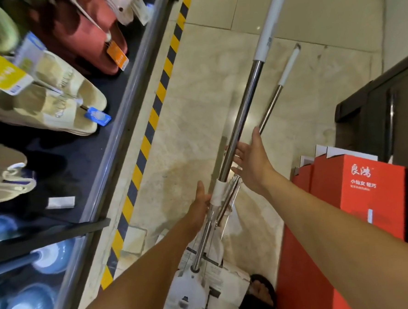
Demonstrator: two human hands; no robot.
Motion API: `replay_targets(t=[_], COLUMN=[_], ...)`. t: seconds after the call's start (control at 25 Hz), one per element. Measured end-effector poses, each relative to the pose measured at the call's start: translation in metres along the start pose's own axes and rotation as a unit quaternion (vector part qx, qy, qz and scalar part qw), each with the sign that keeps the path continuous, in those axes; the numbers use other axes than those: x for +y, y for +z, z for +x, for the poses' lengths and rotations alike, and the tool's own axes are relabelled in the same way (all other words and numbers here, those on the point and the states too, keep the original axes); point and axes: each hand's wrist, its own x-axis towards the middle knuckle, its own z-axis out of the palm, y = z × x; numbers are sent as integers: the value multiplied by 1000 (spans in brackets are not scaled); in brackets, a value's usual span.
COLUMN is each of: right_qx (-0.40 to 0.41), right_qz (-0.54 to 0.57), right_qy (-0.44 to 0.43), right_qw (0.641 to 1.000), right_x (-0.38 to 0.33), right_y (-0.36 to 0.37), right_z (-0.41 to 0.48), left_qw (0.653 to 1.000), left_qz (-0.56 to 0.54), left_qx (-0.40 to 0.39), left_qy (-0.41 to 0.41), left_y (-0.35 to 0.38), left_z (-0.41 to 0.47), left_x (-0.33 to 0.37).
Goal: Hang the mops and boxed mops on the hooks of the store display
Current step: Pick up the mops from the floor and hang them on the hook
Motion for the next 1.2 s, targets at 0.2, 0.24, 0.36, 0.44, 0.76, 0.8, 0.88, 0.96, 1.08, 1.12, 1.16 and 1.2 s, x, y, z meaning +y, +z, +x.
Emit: replay_targets(t=[0.2,0.24,0.36,0.44,0.76,0.8,0.88,0.96,1.08,1.12,1.16,1.2], right_qx=[16,20,23,17,7,17,29,32,-25,-28,-27,-17], right_qz=[36,45,48,47,14,7,14,59,52,11,-39,-91], right_qy=[-4,-1,10,27,50,53,8,-72,-227,-260,-293,-323], right_qw=[999,999,999,998,999,998,999,995,972,965,955,942], right_x=[-5,-5,-6,-3,-24,-37,-76,-134,-224,-243,-250,-248], right_y=[8,10,19,27,57,57,58,66,93,107,121,133], right_z=[-49,-61,-101,-128,-232,-242,-262,-292,-355,-383,-409,-431], left_qw=[1000,1000,996,991,980,981,979,972,950,946,941,935], left_qz=[-19,-20,-37,-34,-30,-24,-15,20,117,131,146,168], left_qx=[-2,8,24,9,-51,-46,-45,-35,-5,3,11,20], left_qy=[-12,1,72,131,191,189,198,231,289,297,306,311], left_y=[-31,-38,-46,-37,12,11,5,-5,-15,-18,-20,-22], left_z=[-35,-45,-81,-109,-232,-246,-271,-297,-335,-350,-366,-383], left_x=[25,39,97,150,259,252,238,221,190,180,169,160])
